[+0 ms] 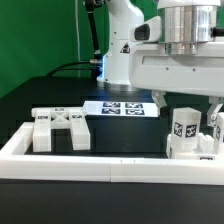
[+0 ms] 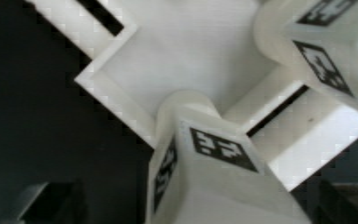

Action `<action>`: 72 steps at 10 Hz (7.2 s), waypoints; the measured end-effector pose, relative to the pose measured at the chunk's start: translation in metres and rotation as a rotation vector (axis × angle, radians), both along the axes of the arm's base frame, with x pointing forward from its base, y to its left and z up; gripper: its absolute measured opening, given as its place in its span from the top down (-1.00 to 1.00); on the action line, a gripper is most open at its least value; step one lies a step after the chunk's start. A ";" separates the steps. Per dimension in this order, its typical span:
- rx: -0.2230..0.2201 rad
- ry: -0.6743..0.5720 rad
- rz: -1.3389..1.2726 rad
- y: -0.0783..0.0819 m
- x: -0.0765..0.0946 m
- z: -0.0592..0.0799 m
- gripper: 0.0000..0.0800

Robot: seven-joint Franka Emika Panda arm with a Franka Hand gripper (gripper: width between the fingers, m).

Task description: Assemble chair

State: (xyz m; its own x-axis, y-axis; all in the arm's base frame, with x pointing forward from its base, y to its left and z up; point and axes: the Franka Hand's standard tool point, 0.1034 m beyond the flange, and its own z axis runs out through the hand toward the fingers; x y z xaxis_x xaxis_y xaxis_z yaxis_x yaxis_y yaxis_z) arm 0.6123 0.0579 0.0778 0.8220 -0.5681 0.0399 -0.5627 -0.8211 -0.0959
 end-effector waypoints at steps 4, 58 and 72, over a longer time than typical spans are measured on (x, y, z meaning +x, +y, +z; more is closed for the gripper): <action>-0.033 -0.016 0.318 -0.001 0.000 0.000 -0.62; -0.063 -0.011 0.489 -0.005 -0.002 -0.007 0.27; 0.022 0.027 -0.338 0.002 -0.002 -0.008 -0.21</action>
Offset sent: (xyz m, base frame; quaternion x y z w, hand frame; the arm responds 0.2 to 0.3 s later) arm 0.0027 0.0075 0.0001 -0.0050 0.0010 -0.1771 0.9842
